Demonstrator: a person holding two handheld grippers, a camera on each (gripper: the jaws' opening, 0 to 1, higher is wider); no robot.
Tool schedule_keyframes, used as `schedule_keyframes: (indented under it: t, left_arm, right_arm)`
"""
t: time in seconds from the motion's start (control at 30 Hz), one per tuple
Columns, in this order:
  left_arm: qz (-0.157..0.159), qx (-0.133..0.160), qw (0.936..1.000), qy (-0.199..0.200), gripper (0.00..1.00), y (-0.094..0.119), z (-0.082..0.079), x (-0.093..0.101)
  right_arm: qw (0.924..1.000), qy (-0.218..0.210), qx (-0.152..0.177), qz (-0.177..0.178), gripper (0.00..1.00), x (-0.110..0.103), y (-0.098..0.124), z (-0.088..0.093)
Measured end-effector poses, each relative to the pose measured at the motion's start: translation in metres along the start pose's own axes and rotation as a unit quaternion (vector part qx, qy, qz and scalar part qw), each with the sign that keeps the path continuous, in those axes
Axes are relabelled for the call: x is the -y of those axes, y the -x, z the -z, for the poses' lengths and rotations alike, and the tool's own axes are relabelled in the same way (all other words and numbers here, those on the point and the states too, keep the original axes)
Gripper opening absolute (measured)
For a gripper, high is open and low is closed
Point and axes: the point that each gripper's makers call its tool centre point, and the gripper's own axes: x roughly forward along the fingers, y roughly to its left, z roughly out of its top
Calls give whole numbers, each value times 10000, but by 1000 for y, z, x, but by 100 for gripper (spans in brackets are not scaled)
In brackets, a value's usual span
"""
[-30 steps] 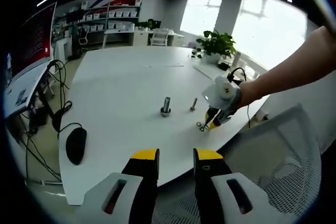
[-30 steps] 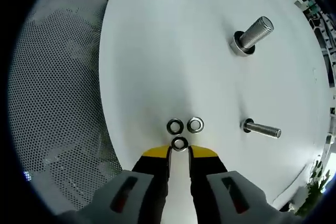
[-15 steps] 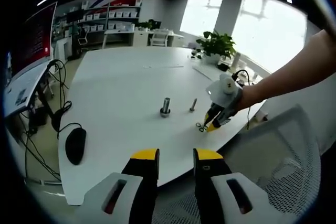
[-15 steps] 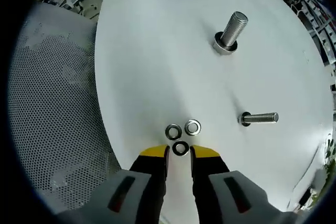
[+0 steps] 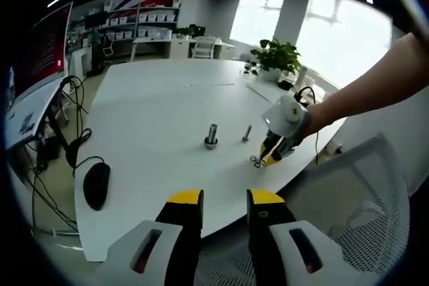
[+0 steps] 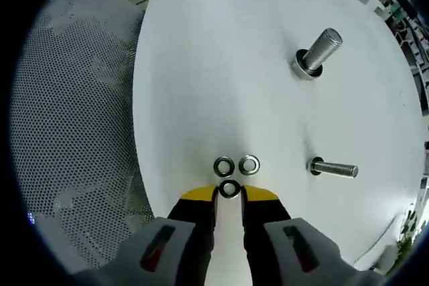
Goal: Place the washer onto the threaded stud by aligning its center hole with the stud, sliding it down to the base, and recovering from edge contact or off-axis alignment until the washer reaches the visible bottom stop.
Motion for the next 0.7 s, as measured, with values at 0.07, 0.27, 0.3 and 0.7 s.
schedule_keyframes:
  t: [0.07, 0.27, 0.3, 0.7]
  left_arm:
    - [3, 5, 10000, 4, 24, 0, 0, 0]
    - [6, 19, 10000, 8, 23, 0, -1, -1]
    - [5, 24, 10000, 7, 23, 0, -1, -1]
    - [-8, 59, 10000, 11, 23, 0, -2, -1]
  right_arm:
    - [10000, 13, -76, 2, 17, -1, 0, -2]
    - [9995, -288, -69, 113, 16, 1, 0, -1]
    - [9994, -322, -47, 136, 16, -1, 1, -1]
    - [9930, -1002, 124, 609, 15, 3, 2, 0]
